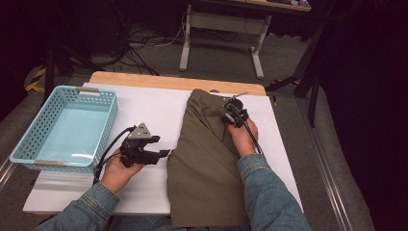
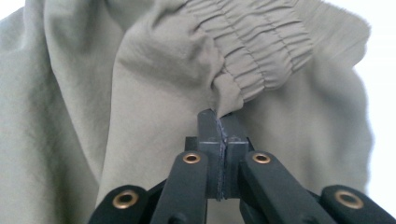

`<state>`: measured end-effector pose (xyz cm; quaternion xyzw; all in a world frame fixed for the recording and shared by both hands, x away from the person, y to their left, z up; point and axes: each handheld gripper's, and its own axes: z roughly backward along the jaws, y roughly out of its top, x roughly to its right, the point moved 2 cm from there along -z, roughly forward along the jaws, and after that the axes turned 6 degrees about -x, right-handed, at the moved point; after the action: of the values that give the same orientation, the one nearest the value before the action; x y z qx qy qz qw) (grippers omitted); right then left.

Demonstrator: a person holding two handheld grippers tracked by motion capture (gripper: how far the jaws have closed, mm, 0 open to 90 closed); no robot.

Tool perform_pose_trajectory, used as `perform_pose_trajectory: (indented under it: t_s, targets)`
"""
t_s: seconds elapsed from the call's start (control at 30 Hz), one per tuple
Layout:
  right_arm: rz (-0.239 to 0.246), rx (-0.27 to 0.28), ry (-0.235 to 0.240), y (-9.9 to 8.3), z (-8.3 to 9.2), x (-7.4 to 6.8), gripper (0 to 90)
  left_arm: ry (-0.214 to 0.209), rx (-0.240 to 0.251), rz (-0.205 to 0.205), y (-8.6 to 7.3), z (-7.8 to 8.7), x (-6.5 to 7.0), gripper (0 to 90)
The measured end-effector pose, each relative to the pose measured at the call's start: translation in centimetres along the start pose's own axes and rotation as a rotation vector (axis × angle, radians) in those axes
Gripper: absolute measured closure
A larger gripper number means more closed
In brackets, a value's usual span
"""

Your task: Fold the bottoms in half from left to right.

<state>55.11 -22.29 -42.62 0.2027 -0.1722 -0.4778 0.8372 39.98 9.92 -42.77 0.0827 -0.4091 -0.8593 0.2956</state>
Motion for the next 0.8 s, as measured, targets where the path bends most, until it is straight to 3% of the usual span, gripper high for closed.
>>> perform_pose_trajectory:
  t_s: [0.1, 0.2, 0.23, 0.3, 0.37, 0.4, 0.5, 0.53, 0.7, 0.8]
  targets:
    - [0.035, 0.048, -0.067, 0.8, 1.7, 0.4, 90.0, -0.001, -0.003, 0.003, 0.0, -0.1, -0.1, 35.5]
    - [0.057, 0.11, -0.201, 1.7, 4.0, 1.5, 90.0, 0.001, -0.004, 0.003, -0.1, -0.1, 0.0, 35.9]
    - [0.049, 0.131, -0.25, 1.8, 4.6, 1.9, 90.0, 0.009, -0.003, -0.01, 0.0, -0.1, -0.1, 36.0]
    - [0.014, 0.152, -0.317, 1.7, 5.1, 2.7, 87.8, -0.005, -0.003, 0.009, -0.1, -0.1, -0.1, 36.2]
    - [-0.047, 0.11, -0.38, 1.1, 4.5, 4.0, 65.8, -0.006, -0.007, 0.01, -0.1, -0.1, -0.2, 36.1]
    - [-0.074, 0.065, -0.429, 0.4, 4.0, 4.8, 64.2, -0.007, -0.004, 0.015, -0.1, -0.1, -0.2, 36.1]
    - [-0.147, 0.04, -0.38, -1.2, 3.8, 5.8, 61.5, -0.018, -0.001, 0.016, -0.1, -0.1, -0.3, 36.1]
    - [-0.156, 0.056, -0.328, -1.8, 4.0, 5.8, 61.3, -0.016, 0.0, 0.016, -0.1, -0.2, -0.3, 36.1]
    - [-0.104, 0.077, -0.159, -3.8, 4.9, 4.4, 58.1, -0.025, -0.013, 0.017, 0.0, -0.6, 0.0, 35.7]
    - [-0.078, 0.062, -0.115, -4.7, 5.1, 3.7, 65.7, -0.027, -0.02, 0.017, 0.0, -0.8, 0.1, 35.6]
